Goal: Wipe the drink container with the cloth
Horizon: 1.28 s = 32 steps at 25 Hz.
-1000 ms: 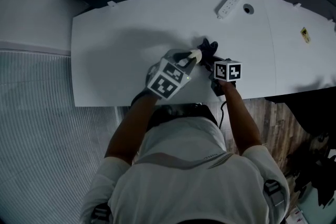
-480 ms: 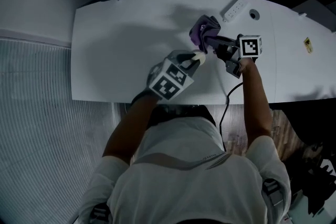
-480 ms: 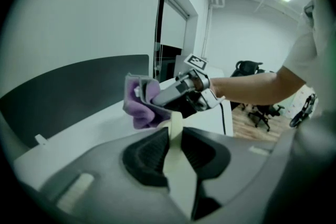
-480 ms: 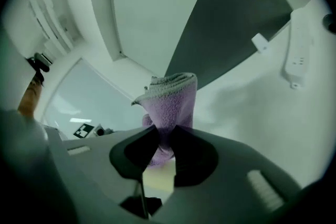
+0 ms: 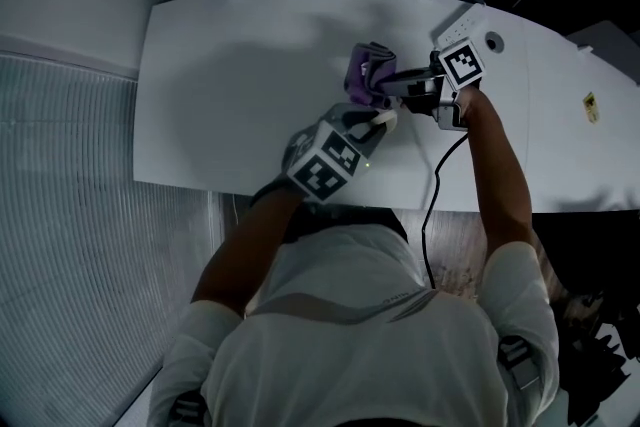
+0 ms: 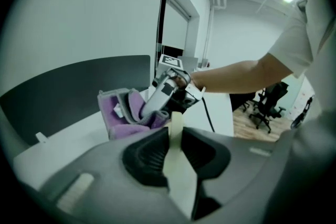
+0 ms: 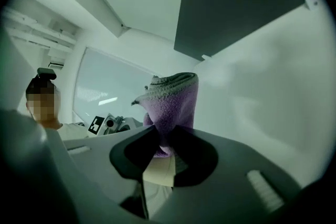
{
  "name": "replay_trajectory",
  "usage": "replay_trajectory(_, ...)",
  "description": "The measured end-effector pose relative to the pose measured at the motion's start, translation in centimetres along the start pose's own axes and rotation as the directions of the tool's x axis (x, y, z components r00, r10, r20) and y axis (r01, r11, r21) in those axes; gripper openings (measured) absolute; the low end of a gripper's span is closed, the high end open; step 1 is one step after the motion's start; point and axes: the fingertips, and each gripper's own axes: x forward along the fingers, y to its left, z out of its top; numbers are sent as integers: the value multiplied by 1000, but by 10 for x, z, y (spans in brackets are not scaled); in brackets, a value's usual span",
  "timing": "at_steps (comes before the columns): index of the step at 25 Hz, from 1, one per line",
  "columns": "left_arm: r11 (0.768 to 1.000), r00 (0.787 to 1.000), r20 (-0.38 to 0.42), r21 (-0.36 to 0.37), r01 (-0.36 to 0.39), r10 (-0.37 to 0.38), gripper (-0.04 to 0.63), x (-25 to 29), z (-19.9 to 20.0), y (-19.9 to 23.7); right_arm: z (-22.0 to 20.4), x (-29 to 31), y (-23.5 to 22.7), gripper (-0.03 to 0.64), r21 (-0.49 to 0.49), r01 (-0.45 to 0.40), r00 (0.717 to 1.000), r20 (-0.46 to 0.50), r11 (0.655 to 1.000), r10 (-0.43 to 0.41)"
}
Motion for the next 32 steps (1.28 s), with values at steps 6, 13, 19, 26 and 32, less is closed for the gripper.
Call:
replay_trajectory(6, 1000, 1000, 1, -5, -6, 6, 80, 0, -1, 3, -9, 11, -19, 78, 10, 0, 991, -135, 1000, 2)
replay_trajectory(13, 1000, 1000, 16, -22, -8, 9, 81, 0, -2, 3, -34, 21, -78, 77, 36, 249, 924, -310, 968, -226)
replay_trajectory(19, 1000, 1000, 24, -20, -6, 7, 81, 0, -1, 4, -49, 17, -114, 77, 7, 417, 851, -354, 909, -387)
replay_trajectory(26, 1000, 1000, 30, 20, 11, -11, 79, -5, -1, 3, -54, -8, -125, 78, -59, 550, 811, -198, 833, -550)
replay_trajectory(32, 998, 996, 70, 32, 51, -53, 84, -10, -1, 2, -62, -55, -88, 78, 20, 713, 688, 169, 701, -705)
